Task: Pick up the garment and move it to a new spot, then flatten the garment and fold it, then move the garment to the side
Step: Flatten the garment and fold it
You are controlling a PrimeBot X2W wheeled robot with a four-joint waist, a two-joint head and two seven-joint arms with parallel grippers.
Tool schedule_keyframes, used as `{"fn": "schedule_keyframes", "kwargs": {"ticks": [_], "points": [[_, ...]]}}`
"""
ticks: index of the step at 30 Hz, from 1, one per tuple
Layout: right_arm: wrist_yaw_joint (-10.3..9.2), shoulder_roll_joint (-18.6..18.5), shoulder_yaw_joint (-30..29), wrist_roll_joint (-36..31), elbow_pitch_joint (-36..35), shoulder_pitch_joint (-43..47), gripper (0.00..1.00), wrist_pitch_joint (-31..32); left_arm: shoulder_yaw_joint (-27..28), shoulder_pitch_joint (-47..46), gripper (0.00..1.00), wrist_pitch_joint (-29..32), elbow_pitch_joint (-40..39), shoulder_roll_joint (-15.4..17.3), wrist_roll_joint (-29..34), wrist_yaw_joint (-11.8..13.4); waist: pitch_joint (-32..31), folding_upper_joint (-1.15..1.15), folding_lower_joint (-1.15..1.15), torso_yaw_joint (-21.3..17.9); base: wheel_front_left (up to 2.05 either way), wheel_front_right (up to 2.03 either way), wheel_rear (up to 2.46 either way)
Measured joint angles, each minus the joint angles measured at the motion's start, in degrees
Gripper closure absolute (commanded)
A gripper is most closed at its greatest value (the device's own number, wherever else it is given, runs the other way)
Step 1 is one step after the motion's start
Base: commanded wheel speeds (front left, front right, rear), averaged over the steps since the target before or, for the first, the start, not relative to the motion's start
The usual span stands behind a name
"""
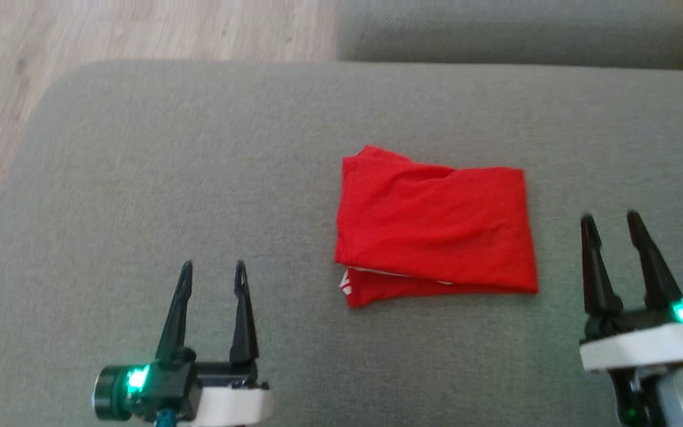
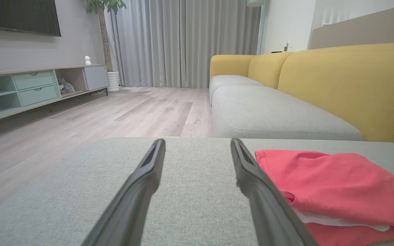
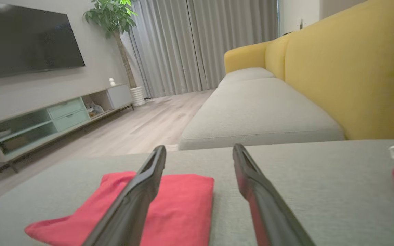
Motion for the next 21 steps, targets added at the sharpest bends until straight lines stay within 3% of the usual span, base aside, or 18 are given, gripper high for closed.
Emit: {"fn": "schedule_keyframes", "kwargs": {"ticks": [10,21], "points": [[0.0,4.02,-3.41,-9.22,-0.91,10.97,0.0,-0.13,2.5,7.15,0.0,0.01,0.56,0.03,0.99,-1.82,-5.5,0.0,-0.01,-3.16,0.0,0.0,0.0],[0.0,4.41,-3.54,-11.24,-0.87,11.0,0.0,-0.13,3.82,7.92,0.0,0.01,0.76,0.02,1.58,-2.34,-6.22,0.0,0.0,-4.05,0.0,0.0,0.0]]}}
